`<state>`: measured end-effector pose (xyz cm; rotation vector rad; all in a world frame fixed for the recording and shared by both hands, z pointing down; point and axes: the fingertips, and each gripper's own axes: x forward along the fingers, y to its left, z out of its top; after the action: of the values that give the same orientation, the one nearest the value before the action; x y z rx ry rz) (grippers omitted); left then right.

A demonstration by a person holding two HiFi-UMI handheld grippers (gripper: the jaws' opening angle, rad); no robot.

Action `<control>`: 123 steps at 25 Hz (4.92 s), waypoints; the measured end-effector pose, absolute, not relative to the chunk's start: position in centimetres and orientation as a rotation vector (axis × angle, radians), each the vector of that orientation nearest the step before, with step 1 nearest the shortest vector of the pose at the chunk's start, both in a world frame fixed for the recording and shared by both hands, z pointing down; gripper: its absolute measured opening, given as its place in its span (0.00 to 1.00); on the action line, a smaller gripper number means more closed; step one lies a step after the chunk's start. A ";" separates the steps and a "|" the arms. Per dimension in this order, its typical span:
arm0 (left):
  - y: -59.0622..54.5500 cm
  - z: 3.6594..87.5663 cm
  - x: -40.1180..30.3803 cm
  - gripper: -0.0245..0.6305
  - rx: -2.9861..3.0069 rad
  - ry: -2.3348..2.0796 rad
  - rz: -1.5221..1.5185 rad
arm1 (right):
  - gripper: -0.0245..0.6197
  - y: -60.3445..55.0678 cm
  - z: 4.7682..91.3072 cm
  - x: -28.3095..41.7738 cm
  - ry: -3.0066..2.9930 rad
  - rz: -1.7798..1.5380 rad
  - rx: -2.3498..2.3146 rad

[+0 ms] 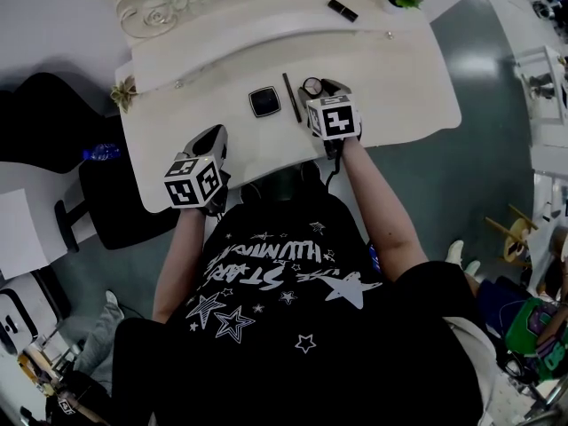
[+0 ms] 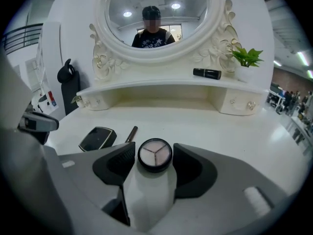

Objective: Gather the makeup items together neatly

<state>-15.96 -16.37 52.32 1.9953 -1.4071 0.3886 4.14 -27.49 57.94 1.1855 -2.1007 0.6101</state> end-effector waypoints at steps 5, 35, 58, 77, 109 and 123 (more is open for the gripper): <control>-16.8 52.1 -15.5 0.04 2.002 -1.407 0.372 | 0.61 -28.1 56.0 4.5 -2.156 0.620 1.224; -17.9 50.1 -12.3 0.04 1.856 -1.660 0.244 | 0.61 -42.7 47.3 10.4 -2.293 0.406 1.157; -15.9 51.2 -11.0 0.04 1.706 -1.776 0.186 | 0.30 -45.9 49.1 8.9 -2.216 0.289 0.916; -17.1 50.7 -11.6 0.04 1.799 -1.707 0.204 | 0.24 -42.9 46.0 9.0 -2.279 0.386 1.045; -18.0 52.0 -13.5 0.04 1.951 -1.466 0.328 | 0.24 -31.2 55.3 10.5 -2.072 0.604 1.275; -17.9 52.3 -13.9 0.04 1.950 -1.448 0.334 | 0.24 -29.7 58.0 10.5 -1.982 0.643 1.282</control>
<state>-13.93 -17.86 52.31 1.9499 -1.4480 0.3343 10.53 -29.69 58.00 1.2819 -1.9819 0.6431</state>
